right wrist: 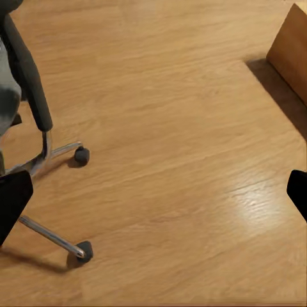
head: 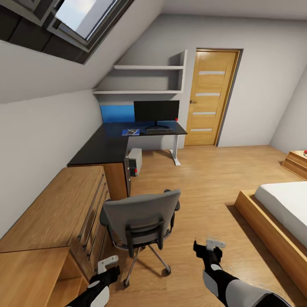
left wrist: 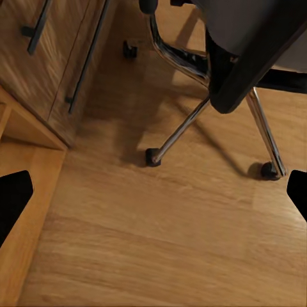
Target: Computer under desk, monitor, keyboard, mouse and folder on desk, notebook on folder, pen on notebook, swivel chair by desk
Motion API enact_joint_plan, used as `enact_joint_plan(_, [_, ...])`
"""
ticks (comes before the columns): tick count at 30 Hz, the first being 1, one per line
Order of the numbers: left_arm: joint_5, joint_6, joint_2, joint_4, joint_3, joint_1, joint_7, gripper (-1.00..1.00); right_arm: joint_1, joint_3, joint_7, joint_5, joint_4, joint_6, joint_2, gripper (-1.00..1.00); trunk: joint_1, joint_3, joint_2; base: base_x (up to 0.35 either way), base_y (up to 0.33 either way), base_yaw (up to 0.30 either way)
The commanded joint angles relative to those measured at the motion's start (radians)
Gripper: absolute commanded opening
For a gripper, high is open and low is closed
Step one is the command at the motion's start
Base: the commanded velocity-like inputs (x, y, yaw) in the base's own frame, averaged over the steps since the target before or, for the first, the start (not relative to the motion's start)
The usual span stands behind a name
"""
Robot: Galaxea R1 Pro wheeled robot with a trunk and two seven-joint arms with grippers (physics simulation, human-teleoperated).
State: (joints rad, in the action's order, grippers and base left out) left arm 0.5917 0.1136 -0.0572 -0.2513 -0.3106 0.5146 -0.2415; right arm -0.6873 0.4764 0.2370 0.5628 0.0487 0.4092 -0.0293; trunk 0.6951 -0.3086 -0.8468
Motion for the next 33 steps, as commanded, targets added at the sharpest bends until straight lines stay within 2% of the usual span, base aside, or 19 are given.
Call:
enact_joint_plan(1, [0.011,0.004,0.001,0.001,-0.007,0.001,-0.006,1.0,0.031,0.01,0.005,0.008,-0.003,0.052,-0.005,1.0,0.004,-0.004,-0.008,0.0,0.0,0.0])
enact_joint_plan(2, [0.014,0.004,0.002,0.005,-0.006,0.001,-0.006,1.0,0.065,0.01,0.006,0.009,-0.006,0.095,-0.008,1.0,0.008,-0.007,-0.015,0.0,0.0,0.0])
enact_joint_plan(5, [0.017,0.005,-0.002,0.074,-0.008,0.001,-0.003,1.0,0.115,0.009,0.006,0.01,-0.032,0.121,-0.008,1.0,0.019,-0.017,-0.036,0.0,0.0,0.002])
enact_joint_plan(9, [0.017,0.018,-0.004,0.117,-0.008,0.001,0.0,1.0,0.137,0.008,0.005,0.011,-0.055,0.128,-0.008,1.0,0.035,-0.029,-0.064,0.0,0.0,0.054])
enact_joint_plan(11, [0.018,0.047,-0.005,0.128,-0.008,0.001,0.0,1.0,0.149,0.009,0.005,0.011,-0.06,0.13,-0.012,1.0,0.042,-0.036,-0.078,0.0,0.0,0.114])
enact_joint_plan(13, [0.019,0.067,-0.005,0.132,-0.008,0.001,0.0,1.0,0.153,0.01,0.005,0.011,-0.062,0.13,-0.017,1.0,0.05,-0.042,-0.092,0.0,0.0,0.062])
enact_joint_plan(14, [0.018,0.087,-0.023,0.142,-0.007,0.001,0.0,1.0,0.157,0.01,0.004,0.011,-0.064,0.131,-0.025,1.0,0.054,-0.045,-0.099,0.0,0.0,0.007])
enact_joint_plan(26, [0.014,0.09,-0.048,0.157,-0.01,0.001,-0.008,1.0,0.16,0.009,0.004,0.011,-0.064,0.131,-0.027,1.0,0.1,-0.083,-0.183,0.0,0.0,0.001])
enact_joint_plan(33, [0.014,0.09,-0.051,0.158,-0.01,0.001,-0.008,1.0,0.16,0.009,0.004,0.011,-0.064,0.132,-0.027,1.0,0.127,-0.105,-0.232,0.0,0.0,0.0])
